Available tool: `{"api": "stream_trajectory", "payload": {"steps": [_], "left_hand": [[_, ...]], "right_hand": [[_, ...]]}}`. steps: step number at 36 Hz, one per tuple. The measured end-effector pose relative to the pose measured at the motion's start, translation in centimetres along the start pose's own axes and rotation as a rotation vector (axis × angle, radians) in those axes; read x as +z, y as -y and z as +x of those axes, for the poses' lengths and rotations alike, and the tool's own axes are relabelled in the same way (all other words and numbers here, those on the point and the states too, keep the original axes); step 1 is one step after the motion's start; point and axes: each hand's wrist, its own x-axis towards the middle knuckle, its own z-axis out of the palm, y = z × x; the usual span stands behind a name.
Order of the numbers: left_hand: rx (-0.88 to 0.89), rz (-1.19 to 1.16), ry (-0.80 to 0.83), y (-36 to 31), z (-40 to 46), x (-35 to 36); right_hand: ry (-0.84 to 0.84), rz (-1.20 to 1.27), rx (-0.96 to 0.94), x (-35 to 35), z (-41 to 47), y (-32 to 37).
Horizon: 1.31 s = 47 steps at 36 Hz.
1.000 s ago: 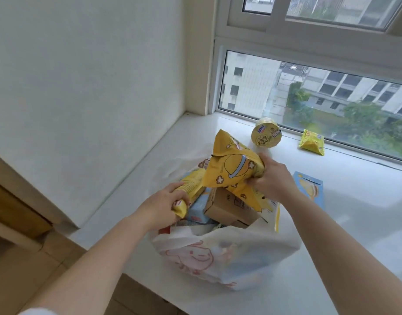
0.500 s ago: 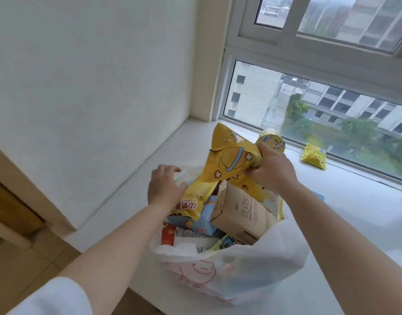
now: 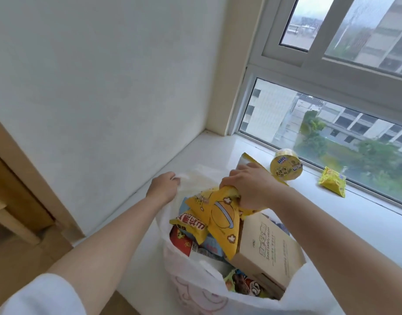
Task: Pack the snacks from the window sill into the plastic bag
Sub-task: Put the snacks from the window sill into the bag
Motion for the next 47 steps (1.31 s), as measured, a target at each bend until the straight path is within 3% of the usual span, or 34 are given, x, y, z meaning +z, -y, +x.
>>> {"api": "stream_trajectory", "payload": {"steps": [8, 12, 20, 24, 28, 36, 41, 47], "left_hand": [[0.044, 0.03, -0.04, 0.2, -0.2, -0.7], [0.057, 0.023, -0.072, -0.1, -0.5, -0.6], [0.122, 0.013, -0.064, -2.2, -2.1, -1.4], [0.094, 0.007, -0.08, -2.8, -3.0, -0.2], [0.079, -0.03, -0.124, -2.6, -3.3, 0.0], [0.069, 0.0, -0.117, -2.0, -3.7, -0.1], [0.123, 0.068, -0.108, -2.5, -4.7, 0.1], [0.152, 0.165, -0.146, -1.9, -5.2, -0.4]], "right_hand": [[0.027, 0.378, 0.112, 1.5, 2.6, 2.8], [0.025, 0.266, 0.115, 4.0, 3.6, 6.6], [-0.099, 0.09, 0.375, 4.7, 4.9, 6.2], [-0.116, 0.177, 0.374, 7.2, 5.0, 9.7], [-0.147, 0.207, 0.365, 7.6, 5.1, 9.0], [-0.248, 0.256, 0.169, 9.6, 3.1, 8.6], [-0.095, 0.241, 0.136, 9.7, 3.6, 5.2], [-0.084, 0.267, 0.138, 9.5, 3.9, 5.7]]}}
